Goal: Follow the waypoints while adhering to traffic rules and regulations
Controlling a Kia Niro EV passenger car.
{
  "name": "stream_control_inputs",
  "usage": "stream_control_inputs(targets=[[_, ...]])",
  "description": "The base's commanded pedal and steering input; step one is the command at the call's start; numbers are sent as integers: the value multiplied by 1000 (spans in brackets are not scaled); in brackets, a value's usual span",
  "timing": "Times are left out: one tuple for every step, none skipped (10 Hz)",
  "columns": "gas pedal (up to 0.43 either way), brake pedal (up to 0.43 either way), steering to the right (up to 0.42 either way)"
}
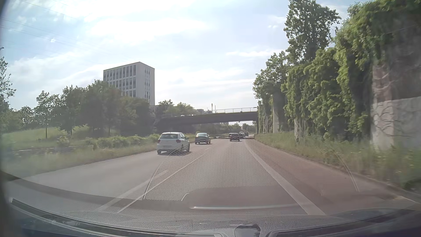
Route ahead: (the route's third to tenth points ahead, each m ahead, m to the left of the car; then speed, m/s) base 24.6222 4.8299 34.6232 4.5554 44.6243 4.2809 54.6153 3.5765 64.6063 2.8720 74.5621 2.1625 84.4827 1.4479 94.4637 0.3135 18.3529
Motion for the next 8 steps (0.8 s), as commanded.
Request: stream_control_inputs(targets=[[98, 0, 4], [39, 0, 4], [47, 0, 4], [59, 0, 4], [87, 0, 4], [138, 0, 4], [189, 0, 4], [197, 0, 4]])
